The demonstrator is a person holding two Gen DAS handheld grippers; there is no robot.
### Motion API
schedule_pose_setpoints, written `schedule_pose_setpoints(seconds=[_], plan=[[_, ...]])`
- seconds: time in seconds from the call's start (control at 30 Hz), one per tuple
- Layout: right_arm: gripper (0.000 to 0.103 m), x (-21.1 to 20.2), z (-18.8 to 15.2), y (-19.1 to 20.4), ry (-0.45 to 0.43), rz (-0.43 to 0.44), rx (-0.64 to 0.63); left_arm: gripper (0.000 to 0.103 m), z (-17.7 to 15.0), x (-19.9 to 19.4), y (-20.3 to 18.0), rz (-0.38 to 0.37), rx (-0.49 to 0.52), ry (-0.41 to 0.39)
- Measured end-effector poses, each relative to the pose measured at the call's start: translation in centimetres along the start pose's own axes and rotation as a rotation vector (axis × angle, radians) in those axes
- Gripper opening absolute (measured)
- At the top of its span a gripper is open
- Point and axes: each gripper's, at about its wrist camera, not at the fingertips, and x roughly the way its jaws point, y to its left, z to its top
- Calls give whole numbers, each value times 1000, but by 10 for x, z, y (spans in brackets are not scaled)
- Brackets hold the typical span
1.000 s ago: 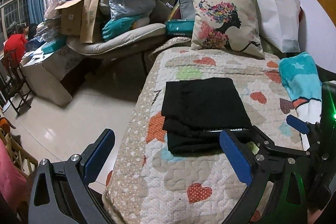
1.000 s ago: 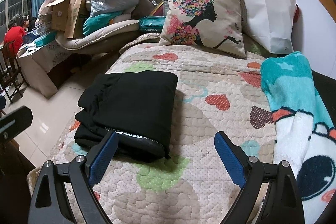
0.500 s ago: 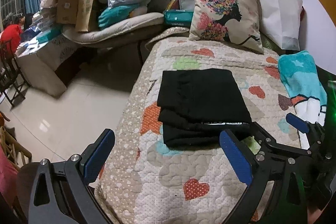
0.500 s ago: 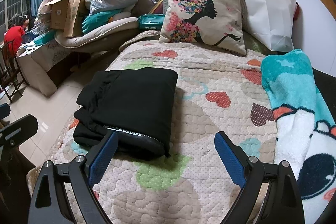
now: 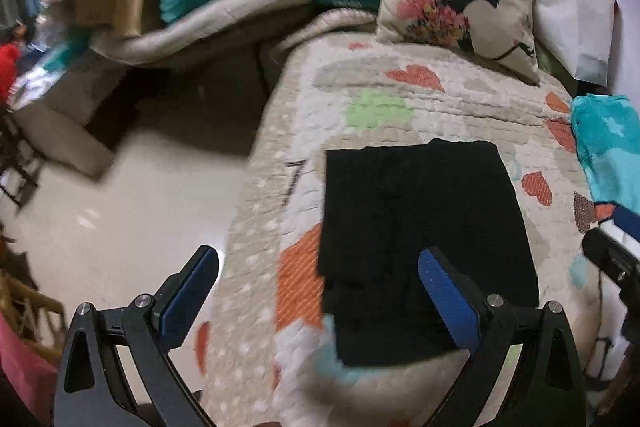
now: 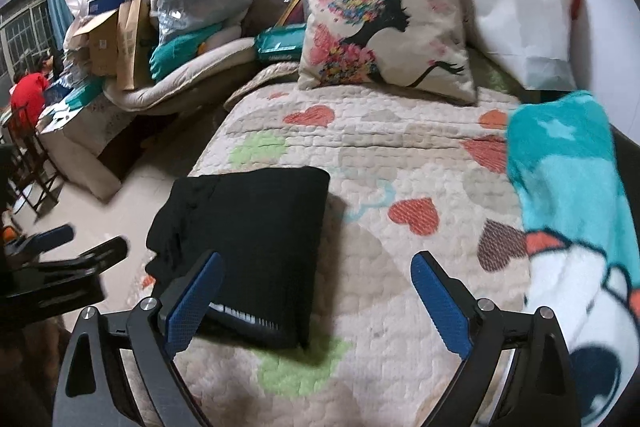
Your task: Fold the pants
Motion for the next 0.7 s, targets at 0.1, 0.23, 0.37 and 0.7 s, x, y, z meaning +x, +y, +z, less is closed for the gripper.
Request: schedule_pose_setpoints(seconds=[0.1,0.23,0.37,0.7], plan=[[99,32,14,-5,60,40,6,100,11,33,10,-113,-86,64],[99,72,19,-19,116,105,60,100,10,62,18,-199,-148,102],[98,100,15,-37,154,213,184,100,3,89,25,-277,-230,169],[88,152,8,-29,269,384,290,103,-20,100,20,-303,-308,122]])
